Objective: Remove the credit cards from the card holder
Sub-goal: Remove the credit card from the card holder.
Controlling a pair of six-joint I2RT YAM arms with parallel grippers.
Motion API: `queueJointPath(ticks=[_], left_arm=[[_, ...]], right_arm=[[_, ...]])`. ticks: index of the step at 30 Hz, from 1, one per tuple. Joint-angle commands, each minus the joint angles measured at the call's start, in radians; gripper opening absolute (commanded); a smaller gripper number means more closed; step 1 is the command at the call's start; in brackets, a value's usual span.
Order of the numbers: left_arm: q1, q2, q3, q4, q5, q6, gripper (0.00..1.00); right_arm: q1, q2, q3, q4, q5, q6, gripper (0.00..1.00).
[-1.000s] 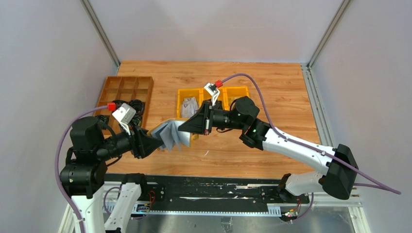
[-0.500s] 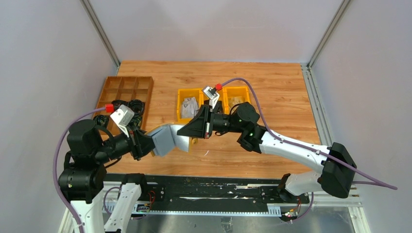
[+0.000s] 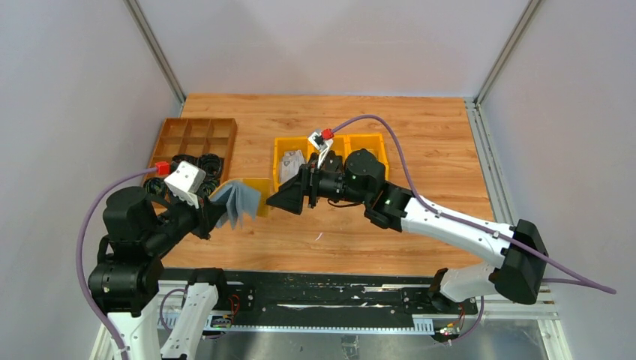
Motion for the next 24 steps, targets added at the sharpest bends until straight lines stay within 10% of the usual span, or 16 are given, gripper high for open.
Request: queueJointPath(ticks=[1,16,24], left_arm=[[0.002,0.054,0.005,-0.032,-0.310,0.149,0.00],[0.002,0.083,0.086,-0.189,0.073,0.220,0.01],[0.000,0.094,0.140,-0.210,0.297,0.249,0.03]], right_arm=[[0.057,-0.016,0.110,-0.252,0.283,-0.289,0.82],[0.177,0.105,0.286,-0.306,0.357,-0.586,0.88],[0.077,0.091,0.333,-0.372,-0.060,-0.586,0.89]])
